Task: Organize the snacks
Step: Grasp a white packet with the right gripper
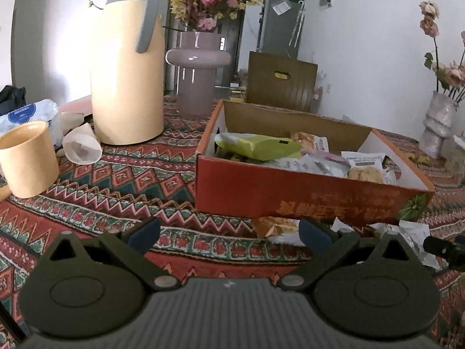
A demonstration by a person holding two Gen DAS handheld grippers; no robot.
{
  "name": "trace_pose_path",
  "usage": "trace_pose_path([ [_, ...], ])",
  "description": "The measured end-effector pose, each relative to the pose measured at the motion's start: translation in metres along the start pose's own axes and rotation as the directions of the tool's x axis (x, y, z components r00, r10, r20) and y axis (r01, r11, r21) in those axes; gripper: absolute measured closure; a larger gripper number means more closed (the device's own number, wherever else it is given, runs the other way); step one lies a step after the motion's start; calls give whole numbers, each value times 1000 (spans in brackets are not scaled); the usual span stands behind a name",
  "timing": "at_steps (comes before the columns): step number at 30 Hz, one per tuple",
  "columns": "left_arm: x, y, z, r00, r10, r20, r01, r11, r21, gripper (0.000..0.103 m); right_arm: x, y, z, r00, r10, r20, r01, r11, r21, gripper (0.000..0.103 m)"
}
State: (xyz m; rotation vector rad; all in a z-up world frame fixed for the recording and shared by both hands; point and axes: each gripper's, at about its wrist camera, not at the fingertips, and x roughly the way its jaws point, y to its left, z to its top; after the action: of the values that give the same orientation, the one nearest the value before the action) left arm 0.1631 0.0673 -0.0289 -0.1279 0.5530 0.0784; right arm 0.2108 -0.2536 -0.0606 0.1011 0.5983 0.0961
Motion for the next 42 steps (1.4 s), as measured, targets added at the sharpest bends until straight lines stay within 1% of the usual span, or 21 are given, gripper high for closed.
trace_pose_path([
  [5, 2, 0, 0, 1000, 6, -9, -6, 1000, -4, 0, 4, 4, 3, 1000, -6, -25, 5, 1000, -17, 0],
  [11, 2, 2, -1, 1000, 11, -10, -11, 1000, -16, 0, 26, 9, 15, 992, -45, -115, 44, 999, -11, 0],
  [16, 3, 5, -1, 1000, 12, -13, -12, 999, -32, 0, 45, 15, 16, 982, -73, -174, 69, 997, -25, 4],
  [18, 3, 6, -1, 1000, 12, -16, -12, 999, -36, 0, 46, 18, 14, 981, -94, -168, 87, 995, -48, 4],
  [20, 3, 6, -1, 1000, 11, -17, -12, 999, -38, 0, 46, 19, 13, 982, -95, -163, 89, 995, -45, 5],
  [23, 3, 6, -1, 1000, 12, -18, -13, 999, -39, 0, 41, 20, 12, 985, -91, -149, 85, 995, -46, 19],
  [24, 3, 7, -1, 1000, 13, -19, -13, 999, -40, 0, 39, 20, 11, 986, -81, -143, 75, 996, -50, 27],
  [25, 3, 6, -1, 1000, 12, -20, -13, 999, -40, 0, 37, 20, 10, 988, -72, -136, 65, 996, -56, 38],
  [26, 3, 6, -1, 1000, 12, -20, -13, 999, -40, 0, 34, 21, 9, 990, -65, -127, 57, 996, -61, 45],
  [27, 3, 7, -1, 1000, 13, -20, -13, 999, -40, 0, 32, 22, 8, 991, -57, -119, 49, 997, -64, 56],
  [30, 4, 7, -1, 1000, 13, -20, -14, 999, -41, 0, 26, 21, 6, 994, -42, -105, 35, 997, -66, 61],
  [33, 4, 7, -1, 1000, 13, -21, -14, 999, -39, 0, 16, 18, 3, 997, -44, -66, 40, 998, -56, 61],
  [37, 5, 6, -2, 999, 15, -29, -16, 999, -32, 0, 2, 10, 2, 999, -49, 11, 49, 999, -1, 61],
  [42, 8, 3, -3, 999, 26, -43, -27, 999, -23, 0, 0, 1, 1, 998, -45, 36, 44, 998, 39, 61],
])
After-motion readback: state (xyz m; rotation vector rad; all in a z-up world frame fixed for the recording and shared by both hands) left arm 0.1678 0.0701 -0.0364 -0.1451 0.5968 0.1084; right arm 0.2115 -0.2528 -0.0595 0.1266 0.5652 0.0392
